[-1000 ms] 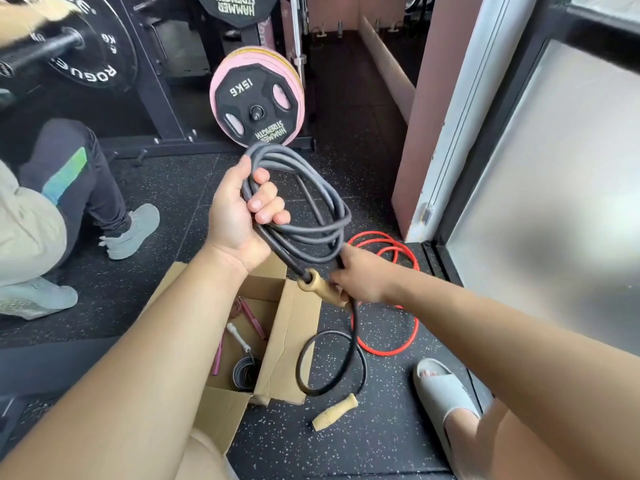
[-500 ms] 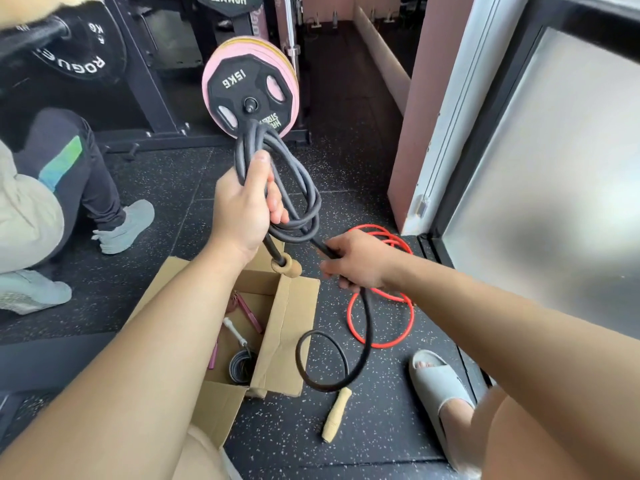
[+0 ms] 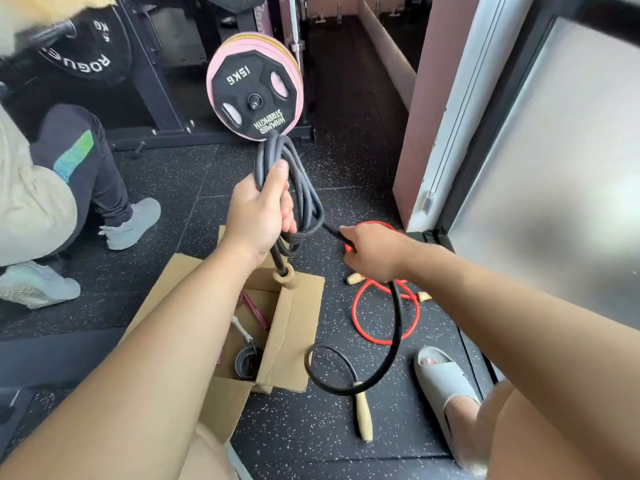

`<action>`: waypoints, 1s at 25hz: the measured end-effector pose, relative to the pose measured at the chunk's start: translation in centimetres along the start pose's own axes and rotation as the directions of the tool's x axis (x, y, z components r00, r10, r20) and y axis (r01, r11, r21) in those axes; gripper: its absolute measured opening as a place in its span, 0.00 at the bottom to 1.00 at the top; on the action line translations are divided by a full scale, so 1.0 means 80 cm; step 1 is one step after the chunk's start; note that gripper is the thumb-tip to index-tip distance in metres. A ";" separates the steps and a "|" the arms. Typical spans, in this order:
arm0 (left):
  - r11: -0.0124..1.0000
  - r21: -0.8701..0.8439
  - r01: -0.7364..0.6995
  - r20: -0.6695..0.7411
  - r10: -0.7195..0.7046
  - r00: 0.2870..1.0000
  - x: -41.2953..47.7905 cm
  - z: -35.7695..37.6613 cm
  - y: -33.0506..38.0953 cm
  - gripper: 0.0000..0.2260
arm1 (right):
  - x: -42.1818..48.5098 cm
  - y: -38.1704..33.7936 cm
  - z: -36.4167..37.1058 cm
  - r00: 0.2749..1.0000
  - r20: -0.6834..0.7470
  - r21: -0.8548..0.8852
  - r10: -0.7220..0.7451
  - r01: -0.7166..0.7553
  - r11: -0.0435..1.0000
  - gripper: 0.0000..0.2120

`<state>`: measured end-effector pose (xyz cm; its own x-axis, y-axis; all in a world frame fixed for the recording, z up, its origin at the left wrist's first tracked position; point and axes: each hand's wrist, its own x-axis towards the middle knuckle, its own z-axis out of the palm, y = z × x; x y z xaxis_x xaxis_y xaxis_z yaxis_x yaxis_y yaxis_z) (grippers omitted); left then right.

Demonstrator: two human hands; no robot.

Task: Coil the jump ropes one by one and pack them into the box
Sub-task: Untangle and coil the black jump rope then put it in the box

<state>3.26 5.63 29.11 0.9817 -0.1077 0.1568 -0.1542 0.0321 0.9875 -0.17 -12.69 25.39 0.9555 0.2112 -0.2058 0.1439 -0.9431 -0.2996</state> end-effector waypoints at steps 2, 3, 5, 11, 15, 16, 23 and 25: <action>0.992 0.124 -0.023 0.003 0.023 1.000 -0.005 0.007 -0.010 0.16 | -0.006 -0.017 0.006 0.993 -0.014 -0.055 -0.117 0.116 0.992 0.05; 0.977 0.211 -0.042 0.009 0.041 0.999 -0.008 0.010 -0.015 0.17 | -0.008 -0.022 0.007 0.985 -0.027 -0.117 -0.170 0.166 0.979 0.07; 0.926 0.371 -0.072 0.013 0.072 0.997 -0.016 0.018 -0.020 0.19 | -0.012 -0.034 0.000 0.969 -0.048 -0.194 -0.243 0.230 0.954 0.10; 0.935 0.355 0.003 -0.131 0.046 0.990 -0.006 0.017 -0.016 0.19 | -0.016 -0.049 -0.013 0.949 -0.067 -0.063 -0.308 0.304 0.951 0.15; 0.977 0.202 0.068 -0.153 -0.037 0.988 -0.006 0.019 -0.019 0.20 | -0.028 -0.065 0.007 0.935 0.031 0.015 -0.354 0.353 0.935 0.18; 0.981 0.173 0.085 -0.128 -0.063 0.990 -0.008 0.023 -0.020 0.19 | -0.029 -0.068 0.010 0.929 0.043 0.005 -0.368 0.368 0.930 0.17; 0.903 0.306 0.303 0.107 -0.348 0.931 -0.013 0.015 -0.030 0.19 | -0.035 -0.067 -0.029 0.903 -0.013 -0.295 -0.430 0.408 0.864 0.09; 0.873 0.319 0.368 0.230 -0.448 0.864 -0.019 0.012 -0.030 0.24 | -0.034 -0.062 -0.031 0.897 -0.039 -0.268 -0.441 0.416 0.869 0.11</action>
<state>2.04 4.76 26.50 0.8917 -0.3355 -0.3038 0.1912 -0.3291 0.9247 -2.82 -9.19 29.72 0.8035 0.5951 -0.0158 0.5912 -0.8008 -0.0963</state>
